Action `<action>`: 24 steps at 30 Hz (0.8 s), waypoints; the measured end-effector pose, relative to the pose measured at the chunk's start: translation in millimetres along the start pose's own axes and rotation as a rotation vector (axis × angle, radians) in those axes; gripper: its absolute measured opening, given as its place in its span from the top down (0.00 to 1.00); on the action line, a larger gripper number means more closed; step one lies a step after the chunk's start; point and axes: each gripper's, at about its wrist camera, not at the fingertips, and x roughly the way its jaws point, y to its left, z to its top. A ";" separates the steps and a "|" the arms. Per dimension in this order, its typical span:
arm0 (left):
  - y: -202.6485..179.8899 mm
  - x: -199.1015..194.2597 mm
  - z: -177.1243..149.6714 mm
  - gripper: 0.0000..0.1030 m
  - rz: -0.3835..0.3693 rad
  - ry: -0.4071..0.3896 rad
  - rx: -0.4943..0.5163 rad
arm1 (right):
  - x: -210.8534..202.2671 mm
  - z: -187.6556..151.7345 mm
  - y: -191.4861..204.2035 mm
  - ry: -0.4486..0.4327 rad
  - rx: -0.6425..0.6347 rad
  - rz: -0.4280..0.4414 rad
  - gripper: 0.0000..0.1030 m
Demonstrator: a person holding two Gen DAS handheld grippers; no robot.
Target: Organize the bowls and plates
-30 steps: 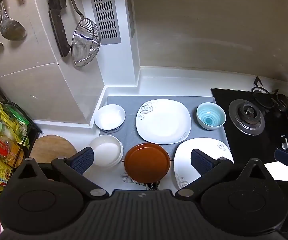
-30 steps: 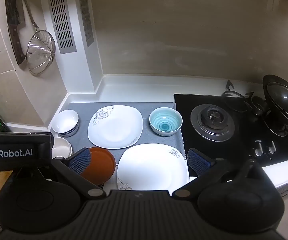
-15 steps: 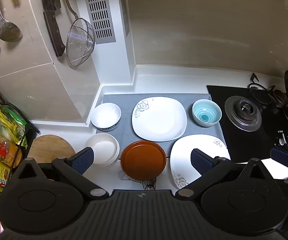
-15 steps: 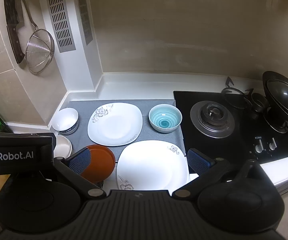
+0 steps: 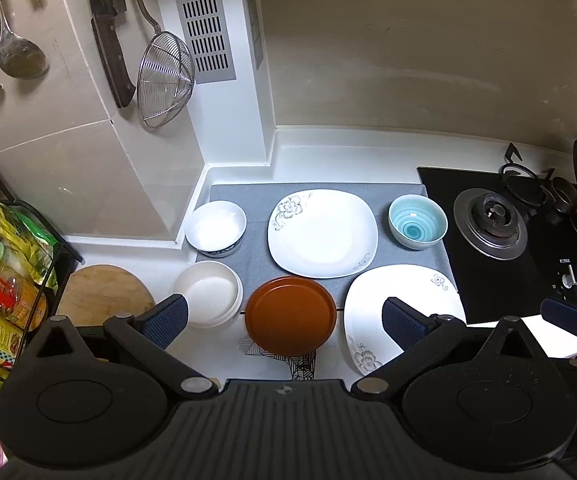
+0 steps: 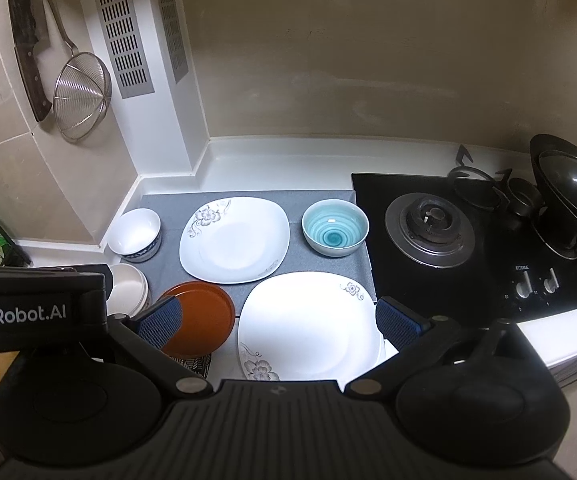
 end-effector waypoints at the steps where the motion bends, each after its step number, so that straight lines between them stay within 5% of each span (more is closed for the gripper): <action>1: -0.5 -0.1 0.1 0.00 0.003 -0.001 0.003 | -0.1 -0.2 0.2 0.000 -0.003 -0.001 0.00; 24: -1.8 1.0 -4.6 0.00 0.008 0.005 0.022 | -0.7 -4.6 1.3 0.017 -0.009 0.000 0.00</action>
